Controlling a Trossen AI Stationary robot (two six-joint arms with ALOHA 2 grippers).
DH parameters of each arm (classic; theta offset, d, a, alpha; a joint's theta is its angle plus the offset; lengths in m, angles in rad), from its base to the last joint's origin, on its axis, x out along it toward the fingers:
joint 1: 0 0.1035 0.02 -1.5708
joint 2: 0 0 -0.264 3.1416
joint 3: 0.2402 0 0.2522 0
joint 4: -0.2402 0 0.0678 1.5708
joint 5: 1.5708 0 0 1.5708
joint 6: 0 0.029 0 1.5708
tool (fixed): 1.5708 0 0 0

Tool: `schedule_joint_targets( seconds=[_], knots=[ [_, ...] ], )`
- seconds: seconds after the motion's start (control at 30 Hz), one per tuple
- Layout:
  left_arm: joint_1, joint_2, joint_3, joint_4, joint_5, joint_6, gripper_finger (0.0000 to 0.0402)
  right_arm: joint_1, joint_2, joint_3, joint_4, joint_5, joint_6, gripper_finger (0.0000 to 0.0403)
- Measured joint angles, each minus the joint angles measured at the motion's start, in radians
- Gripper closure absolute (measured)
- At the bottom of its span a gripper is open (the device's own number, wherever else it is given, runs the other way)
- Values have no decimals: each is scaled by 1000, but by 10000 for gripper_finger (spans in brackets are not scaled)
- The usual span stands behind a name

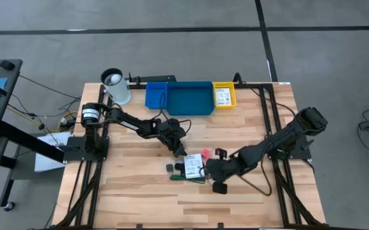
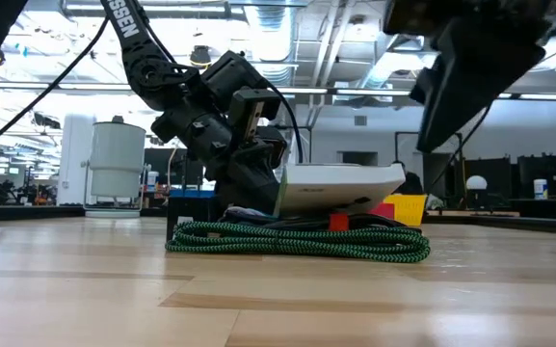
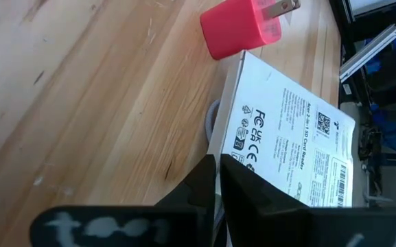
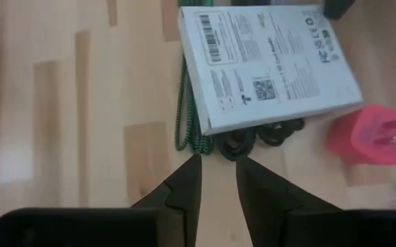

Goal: Pick and place items into bin
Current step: Put the white card reader box into the yellow bin

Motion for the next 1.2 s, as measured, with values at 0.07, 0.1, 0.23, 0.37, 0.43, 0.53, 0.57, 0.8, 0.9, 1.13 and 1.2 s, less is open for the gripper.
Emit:
schedule_joint_targets(
  seconds=[0.07,0.1,0.23,0.37,0.43,0.53,0.57,0.8,0.9,1.13,1.2],
  knots=[
    [0,0,0,0,-1,0,392,0,34,53,-73,22,-11,328],
    [0,0,0,0,-1,0,392,-1,58,83,-105,34,-25,333],
    [0,0,0,0,0,0,392,5,144,179,-204,39,-115,354],
    [0,0,0,-3,0,1,392,9,167,208,-221,31,-150,370],
    [0,0,-1,-6,0,3,392,7,161,209,-228,29,-134,374],
    [0,0,0,-15,0,7,392,7,161,209,-238,17,-77,372],
    [0,0,-1,-13,-1,9,392,7,160,209,-248,0,-54,369],
    [0,0,0,-15,-1,10,392,21,94,209,-387,-26,190,342],
    [0,0,0,-15,-1,10,392,45,55,209,-409,-19,292,326],
    [0,0,0,-15,-4,10,392,118,11,208,-378,103,611,276],
    [0,0,-1,-15,-4,14,392,130,18,208,-357,120,691,259]
  ],
)
